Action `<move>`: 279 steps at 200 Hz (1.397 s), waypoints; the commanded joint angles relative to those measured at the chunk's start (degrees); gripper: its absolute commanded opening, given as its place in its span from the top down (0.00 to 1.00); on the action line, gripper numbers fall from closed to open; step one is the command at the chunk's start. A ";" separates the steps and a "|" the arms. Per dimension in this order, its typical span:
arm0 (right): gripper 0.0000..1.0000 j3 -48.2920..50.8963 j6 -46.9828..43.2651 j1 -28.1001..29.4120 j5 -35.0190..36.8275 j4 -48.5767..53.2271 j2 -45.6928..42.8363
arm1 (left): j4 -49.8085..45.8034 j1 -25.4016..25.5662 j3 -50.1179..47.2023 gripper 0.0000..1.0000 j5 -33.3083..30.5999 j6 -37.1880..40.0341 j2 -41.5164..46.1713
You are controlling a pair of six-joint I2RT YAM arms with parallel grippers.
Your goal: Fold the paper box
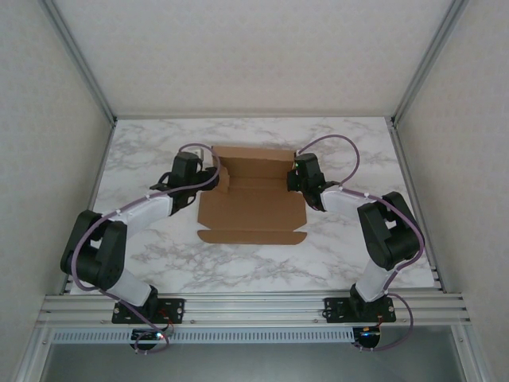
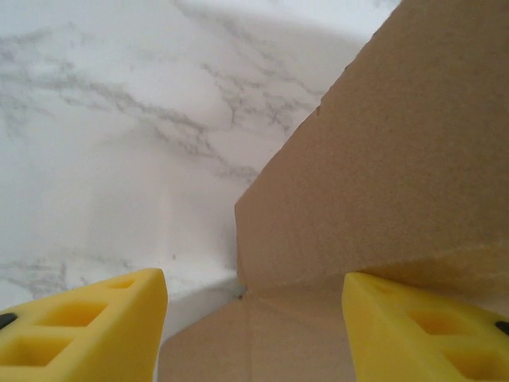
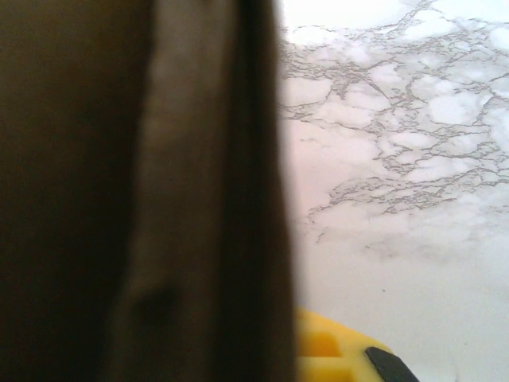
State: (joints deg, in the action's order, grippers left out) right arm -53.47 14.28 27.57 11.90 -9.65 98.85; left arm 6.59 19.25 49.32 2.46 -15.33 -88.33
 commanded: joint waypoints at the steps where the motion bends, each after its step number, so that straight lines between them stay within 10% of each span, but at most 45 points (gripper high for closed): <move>1: 0.99 2.19 0.03 0.29 -3.55 6.07 2.07 | 9.82 1.67 -2.70 0.38 -3.15 4.50 0.00; 134: 0.99 2.24 -0.59 0.29 -3.90 6.35 1.58 | 15.82 1.11 -8.64 0.36 13.56 19.53 2.89; 279: 0.99 2.94 -1.22 0.28 -4.61 6.28 0.11 | 18.44 -3.05 -1.44 0.41 5.50 20.76 -6.50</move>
State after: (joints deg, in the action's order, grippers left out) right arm -53.08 13.08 27.46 10.70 -10.07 98.61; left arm 24.08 17.37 45.23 9.43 4.56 -93.03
